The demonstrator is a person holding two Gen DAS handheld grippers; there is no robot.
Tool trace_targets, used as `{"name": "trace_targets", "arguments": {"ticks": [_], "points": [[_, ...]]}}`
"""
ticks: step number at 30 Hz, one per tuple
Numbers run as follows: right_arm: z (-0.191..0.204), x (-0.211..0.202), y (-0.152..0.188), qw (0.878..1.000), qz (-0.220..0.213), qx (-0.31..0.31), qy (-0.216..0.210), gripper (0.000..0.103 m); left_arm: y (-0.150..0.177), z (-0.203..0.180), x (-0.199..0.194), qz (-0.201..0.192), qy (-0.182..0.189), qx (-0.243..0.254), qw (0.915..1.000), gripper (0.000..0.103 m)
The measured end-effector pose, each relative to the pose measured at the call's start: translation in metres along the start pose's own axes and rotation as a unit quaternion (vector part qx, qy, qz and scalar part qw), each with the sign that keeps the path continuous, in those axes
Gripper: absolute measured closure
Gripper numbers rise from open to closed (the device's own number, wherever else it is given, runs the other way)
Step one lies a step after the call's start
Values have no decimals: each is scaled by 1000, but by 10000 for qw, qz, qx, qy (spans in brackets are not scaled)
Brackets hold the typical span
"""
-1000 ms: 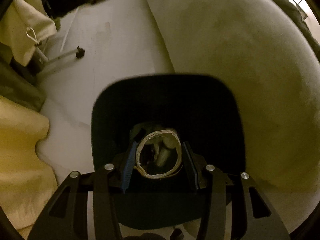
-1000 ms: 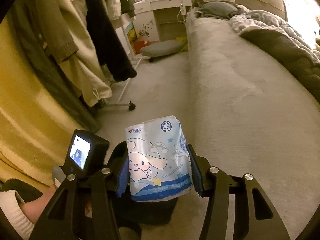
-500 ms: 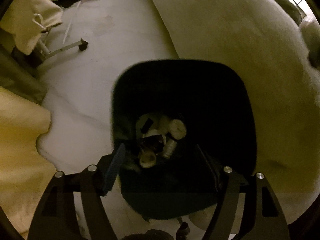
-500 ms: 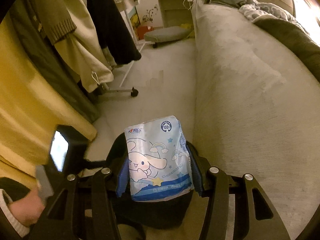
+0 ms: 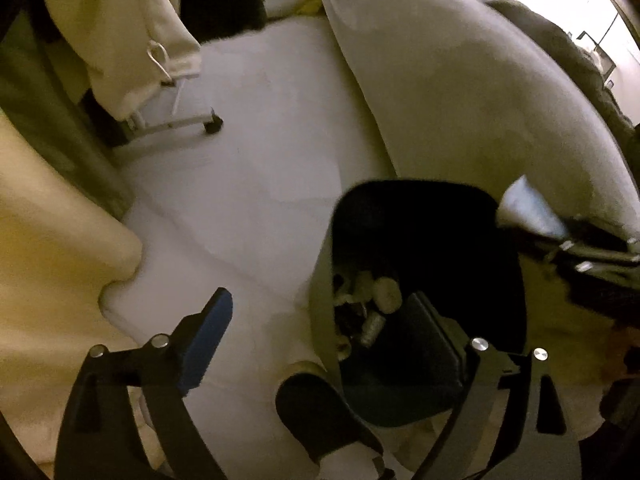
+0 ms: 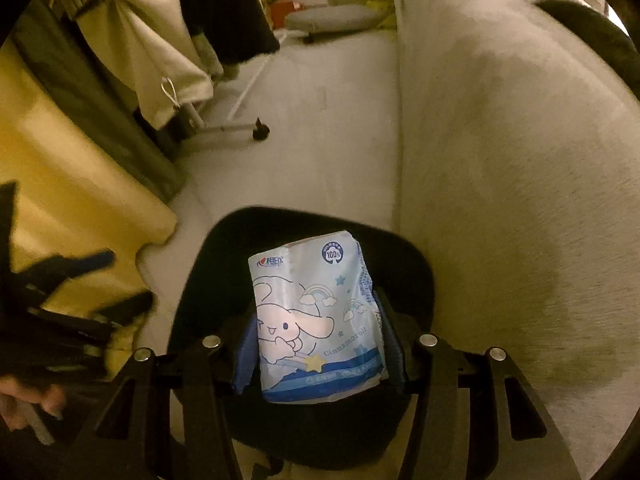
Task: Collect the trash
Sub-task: 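Open the left tool over the bin while the right tool releases the wipe pack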
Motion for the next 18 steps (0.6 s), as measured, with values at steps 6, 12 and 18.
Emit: {"name": "trace_targets", "arguments": {"ticks": [6, 12, 18], "points": [[4, 29, 10, 9994, 338, -43, 50, 48, -12, 9, -35, -473, -68, -72, 9988, 9], [14, 43, 19, 9983, 525, -255, 83, 36, -19, 2, -86, -1149, -77, -65, 9933, 7], [23, 38, 26, 9981, 531, -324, -31, 11, -10, -21, -143, -1891, -149, 15, 9819, 5]]}}
Point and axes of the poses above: each gripper's, at about its wrist camera, not at the fingertips, and x roughly the way its jaws point, z to its left, y to its underside, the point moved 3 cm from there along x, roughly the way its jaws point, and after that the axes turned 1 degree about -y, right-handed, at the moved point
